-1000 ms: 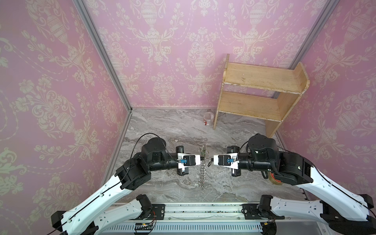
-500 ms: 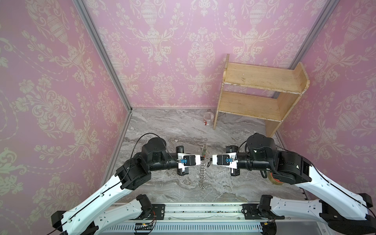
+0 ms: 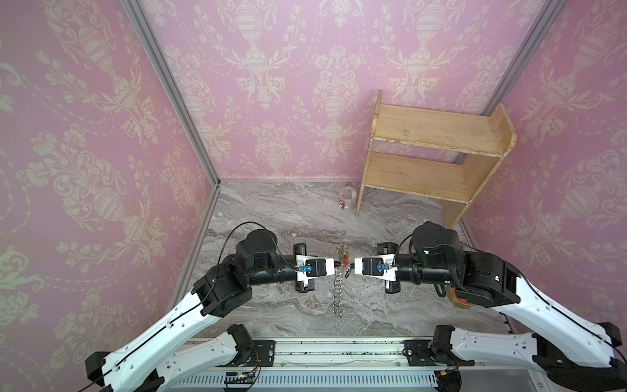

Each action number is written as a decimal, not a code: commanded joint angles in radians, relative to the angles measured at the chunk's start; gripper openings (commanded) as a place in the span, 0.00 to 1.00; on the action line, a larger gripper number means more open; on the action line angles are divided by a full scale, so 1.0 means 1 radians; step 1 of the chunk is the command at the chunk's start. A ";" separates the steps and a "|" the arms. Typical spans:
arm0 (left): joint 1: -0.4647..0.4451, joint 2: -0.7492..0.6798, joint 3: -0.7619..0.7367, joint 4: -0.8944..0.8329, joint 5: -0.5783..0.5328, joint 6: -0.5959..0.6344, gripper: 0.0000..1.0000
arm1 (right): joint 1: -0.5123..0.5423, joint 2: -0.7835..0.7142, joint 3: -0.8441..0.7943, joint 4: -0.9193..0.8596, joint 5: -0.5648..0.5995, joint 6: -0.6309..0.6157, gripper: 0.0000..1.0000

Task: Put the keys on the keyring

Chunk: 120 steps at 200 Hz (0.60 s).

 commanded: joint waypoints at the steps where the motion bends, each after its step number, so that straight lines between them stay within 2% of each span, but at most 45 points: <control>1: 0.001 -0.022 -0.006 0.037 -0.004 0.000 0.00 | 0.006 -0.010 0.023 -0.002 -0.004 -0.002 0.00; 120: 0.001 -0.036 -0.027 0.074 -0.033 0.008 0.00 | 0.005 -0.014 0.021 0.003 -0.006 0.007 0.00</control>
